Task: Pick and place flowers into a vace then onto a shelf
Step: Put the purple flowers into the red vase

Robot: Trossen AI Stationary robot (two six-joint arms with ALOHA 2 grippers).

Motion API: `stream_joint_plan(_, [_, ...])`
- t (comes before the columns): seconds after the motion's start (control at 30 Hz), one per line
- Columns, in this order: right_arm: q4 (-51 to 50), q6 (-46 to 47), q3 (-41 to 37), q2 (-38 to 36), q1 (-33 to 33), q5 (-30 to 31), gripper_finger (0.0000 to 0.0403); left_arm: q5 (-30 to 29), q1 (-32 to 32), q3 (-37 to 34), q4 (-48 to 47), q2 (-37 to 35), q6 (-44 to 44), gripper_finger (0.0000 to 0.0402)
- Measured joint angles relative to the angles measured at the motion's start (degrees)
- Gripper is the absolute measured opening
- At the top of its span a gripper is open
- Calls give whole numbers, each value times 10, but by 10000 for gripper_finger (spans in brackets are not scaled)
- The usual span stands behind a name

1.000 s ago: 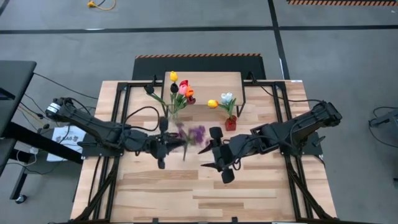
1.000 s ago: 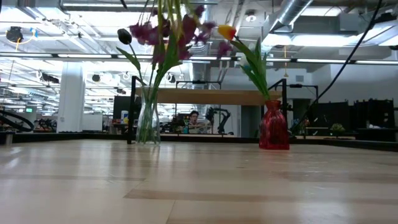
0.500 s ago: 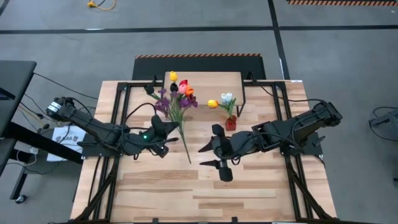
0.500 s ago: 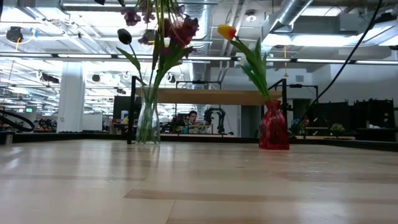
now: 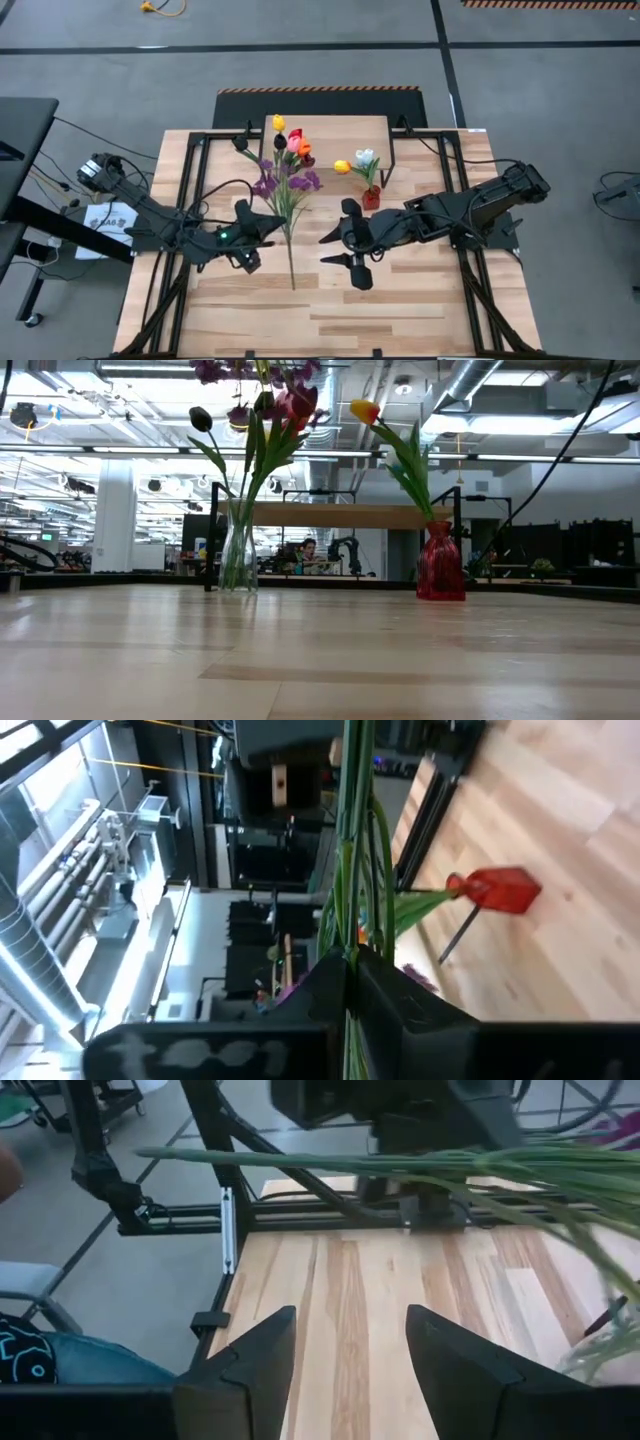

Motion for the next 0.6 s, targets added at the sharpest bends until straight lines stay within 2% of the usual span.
stream_joint_plan(0.3, [-2,5,0,0,0,-14,185,-1,-60,0,-1,1,-41,1])
stream_joint_plan(0.43, [5,17,0,0,1,-14,184,-22,-79,0,-1,1,29,0])
stream_joint_plan(0.6, [30,41,0,1,5,-26,187,-36,-80,0,-1,1,174,0])
